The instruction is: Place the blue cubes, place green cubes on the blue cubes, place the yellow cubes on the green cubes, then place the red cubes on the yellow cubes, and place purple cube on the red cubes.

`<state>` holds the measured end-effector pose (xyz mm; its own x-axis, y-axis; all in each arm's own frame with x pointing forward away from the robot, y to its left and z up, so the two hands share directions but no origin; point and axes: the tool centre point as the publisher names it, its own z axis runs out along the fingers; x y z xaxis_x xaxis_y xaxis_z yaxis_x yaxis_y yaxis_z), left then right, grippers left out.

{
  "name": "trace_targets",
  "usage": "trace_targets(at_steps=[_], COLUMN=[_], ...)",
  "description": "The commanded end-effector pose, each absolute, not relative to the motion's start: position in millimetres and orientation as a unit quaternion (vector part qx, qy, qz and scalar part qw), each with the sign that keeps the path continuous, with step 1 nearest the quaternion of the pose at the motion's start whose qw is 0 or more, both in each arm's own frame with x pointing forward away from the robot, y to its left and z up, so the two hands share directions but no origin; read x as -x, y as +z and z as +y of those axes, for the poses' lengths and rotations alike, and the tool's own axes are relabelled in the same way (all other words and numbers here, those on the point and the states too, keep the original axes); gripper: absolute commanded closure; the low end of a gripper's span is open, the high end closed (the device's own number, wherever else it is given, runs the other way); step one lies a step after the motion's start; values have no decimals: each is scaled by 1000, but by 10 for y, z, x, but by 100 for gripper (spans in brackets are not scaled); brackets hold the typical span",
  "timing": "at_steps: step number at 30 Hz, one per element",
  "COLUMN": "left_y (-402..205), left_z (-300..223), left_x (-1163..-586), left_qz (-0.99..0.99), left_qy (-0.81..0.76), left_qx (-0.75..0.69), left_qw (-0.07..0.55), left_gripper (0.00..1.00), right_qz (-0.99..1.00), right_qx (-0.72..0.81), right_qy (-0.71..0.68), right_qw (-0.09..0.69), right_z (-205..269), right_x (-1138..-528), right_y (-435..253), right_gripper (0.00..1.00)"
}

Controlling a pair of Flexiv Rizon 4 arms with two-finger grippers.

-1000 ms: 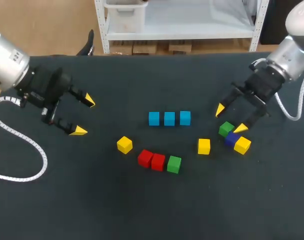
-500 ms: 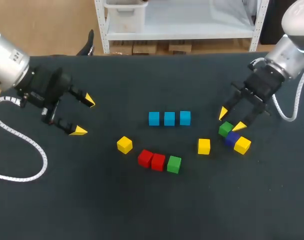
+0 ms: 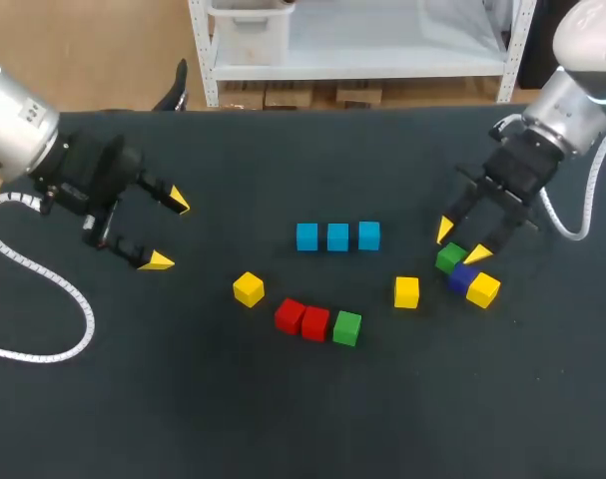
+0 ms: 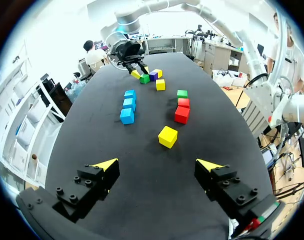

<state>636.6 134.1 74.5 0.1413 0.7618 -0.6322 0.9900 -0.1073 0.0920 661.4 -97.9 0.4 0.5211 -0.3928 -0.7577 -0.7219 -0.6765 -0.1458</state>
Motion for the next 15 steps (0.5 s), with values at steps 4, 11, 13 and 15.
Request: trace_targets(at_steps=[4,11,13,15], left_y=[732,732,732,732], left_z=[1348,1348,1348,1348], left_x=[-6363,-6363,-6363,-6363], left_qz=[615,615,615,615], left_qy=[-222,-222,-222,-222], left_qx=[-710,-710,-710,-710], left_qw=[260,260,260,260], left_gripper=[0,0,0,0], right_qz=[332,331,331,331], right_qx=[844,846,846,846], right_qy=[358,357,357,357], right_qw=[222,219,219,219], right_z=[-984,-982,-980,-978], right_x=[-6610,-6610,-6610,-6610], right_y=[-8,-13,-15,-16], right_gripper=[51,52,52,52])
